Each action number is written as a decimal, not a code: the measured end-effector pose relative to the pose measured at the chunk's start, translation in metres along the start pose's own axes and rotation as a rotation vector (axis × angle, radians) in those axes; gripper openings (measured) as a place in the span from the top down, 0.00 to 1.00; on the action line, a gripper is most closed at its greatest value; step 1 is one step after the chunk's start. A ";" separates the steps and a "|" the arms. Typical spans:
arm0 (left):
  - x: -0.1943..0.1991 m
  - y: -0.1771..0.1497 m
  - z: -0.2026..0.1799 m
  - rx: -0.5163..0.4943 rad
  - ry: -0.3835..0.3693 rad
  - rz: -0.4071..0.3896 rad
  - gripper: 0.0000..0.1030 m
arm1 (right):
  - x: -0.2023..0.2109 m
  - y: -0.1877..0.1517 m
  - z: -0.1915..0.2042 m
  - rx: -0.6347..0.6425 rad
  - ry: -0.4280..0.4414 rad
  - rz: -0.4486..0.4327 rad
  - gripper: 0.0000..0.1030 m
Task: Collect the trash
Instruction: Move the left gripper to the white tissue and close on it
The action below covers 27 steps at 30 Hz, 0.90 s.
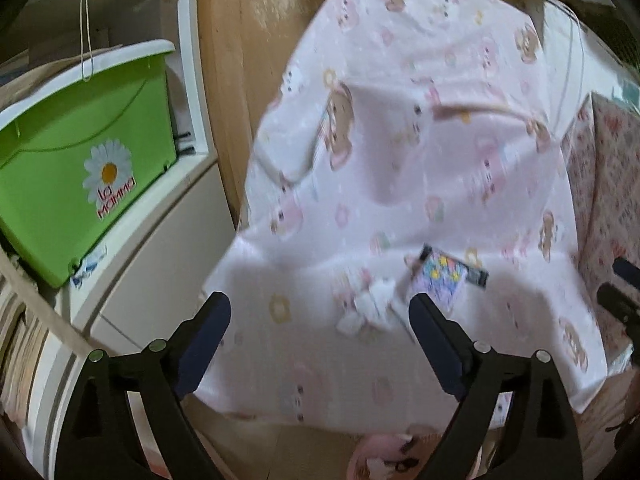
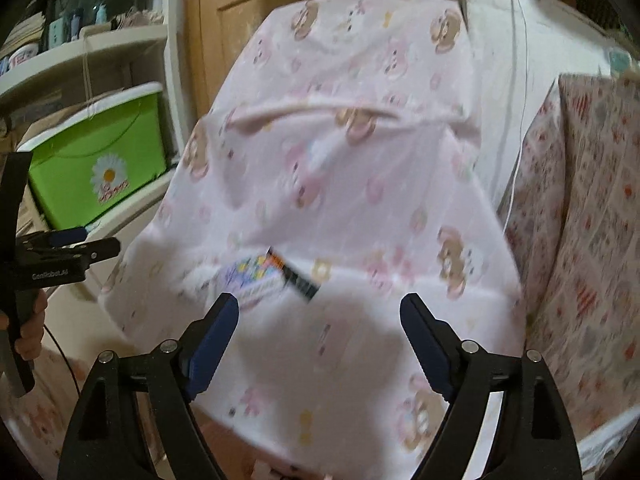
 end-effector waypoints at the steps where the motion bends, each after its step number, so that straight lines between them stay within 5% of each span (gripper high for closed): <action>1: -0.002 0.004 0.001 0.000 -0.001 -0.010 0.12 | -0.001 0.007 -0.003 0.005 -0.008 -0.017 0.17; 6: -0.023 -0.008 0.007 -0.001 -0.006 -0.019 0.12 | -0.018 0.004 -0.019 -0.045 -0.053 -0.049 0.14; 11: -0.055 -0.038 0.009 0.046 -0.045 0.110 0.13 | -0.055 -0.029 -0.029 -0.067 -0.083 0.083 0.14; 14: -0.058 -0.039 0.003 0.039 -0.069 0.107 0.13 | -0.061 -0.031 -0.030 -0.071 -0.091 0.089 0.14; 21: -0.079 -0.044 -0.021 -0.027 -0.089 0.150 0.41 | -0.071 -0.036 -0.028 -0.064 -0.106 0.121 0.14; 27: -0.090 -0.046 -0.038 -0.072 -0.099 0.152 0.47 | -0.074 -0.034 -0.019 -0.043 -0.107 0.119 0.14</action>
Point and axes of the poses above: each gripper's, at about its wrist camera, not at the fingertips, and x roughly against the way its jaws point, z to its left, y to its top, the point moved 6 cm from there along -x, roughly the way its jaws point, and after that the axes turned 3 degrees about -y, right-handed, at the moved point
